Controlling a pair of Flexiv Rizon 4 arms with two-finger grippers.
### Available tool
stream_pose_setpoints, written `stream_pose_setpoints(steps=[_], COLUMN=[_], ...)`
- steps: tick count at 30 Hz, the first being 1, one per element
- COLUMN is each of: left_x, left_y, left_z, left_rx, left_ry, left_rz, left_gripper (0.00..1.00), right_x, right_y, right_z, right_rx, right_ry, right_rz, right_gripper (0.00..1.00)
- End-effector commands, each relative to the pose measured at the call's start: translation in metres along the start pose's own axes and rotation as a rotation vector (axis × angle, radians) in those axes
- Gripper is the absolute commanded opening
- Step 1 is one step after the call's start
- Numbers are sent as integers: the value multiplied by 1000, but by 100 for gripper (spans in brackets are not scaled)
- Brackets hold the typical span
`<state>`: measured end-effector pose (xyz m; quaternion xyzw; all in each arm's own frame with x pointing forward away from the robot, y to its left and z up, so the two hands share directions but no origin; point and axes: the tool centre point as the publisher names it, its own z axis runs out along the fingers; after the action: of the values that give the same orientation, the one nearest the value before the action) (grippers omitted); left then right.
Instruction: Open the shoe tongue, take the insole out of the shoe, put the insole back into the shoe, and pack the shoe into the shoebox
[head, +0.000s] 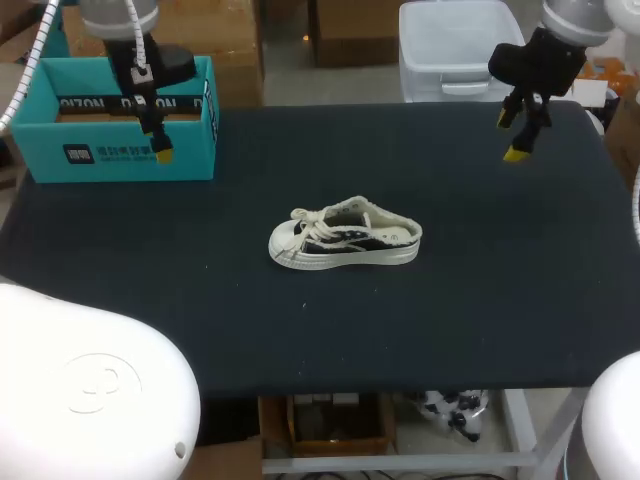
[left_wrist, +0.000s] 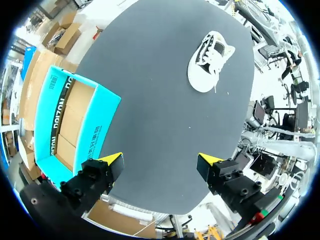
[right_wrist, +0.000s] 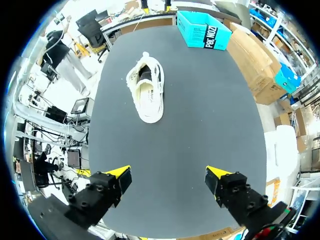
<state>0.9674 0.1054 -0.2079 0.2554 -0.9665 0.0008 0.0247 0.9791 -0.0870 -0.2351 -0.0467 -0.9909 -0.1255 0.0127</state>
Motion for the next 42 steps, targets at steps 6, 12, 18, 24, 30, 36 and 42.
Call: stream_pose_setpoints(steps=[6,12,18,24,30,36,42], left_x=[20,20,20,29,51,69,83], left_y=[4,5,5,-7,-22,-39,-51], left_z=[10,10,10,3,18,29,39], left_rx=[55,54,54,59,34,29,31], left_ry=[60,42,42,69,39,14,29], left_rz=[-225,-259,-259,-386,-599,-698,-690], left_gripper=[100,100,100,100,100,100,100], right_x=[28,32,32,29,27,33,44], right_y=[23,26,26,26,38,47,58], right_z=[47,57,57,57,90,116,144], right_rx=[-155,-204,-204,-222,-241,-314,-381], right_ry=[-66,-61,-61,-55,54,85,149], right_rz=[-13,-19,-19,10,50,53,97], right_gripper=[100,100,100,100,100,100,100])
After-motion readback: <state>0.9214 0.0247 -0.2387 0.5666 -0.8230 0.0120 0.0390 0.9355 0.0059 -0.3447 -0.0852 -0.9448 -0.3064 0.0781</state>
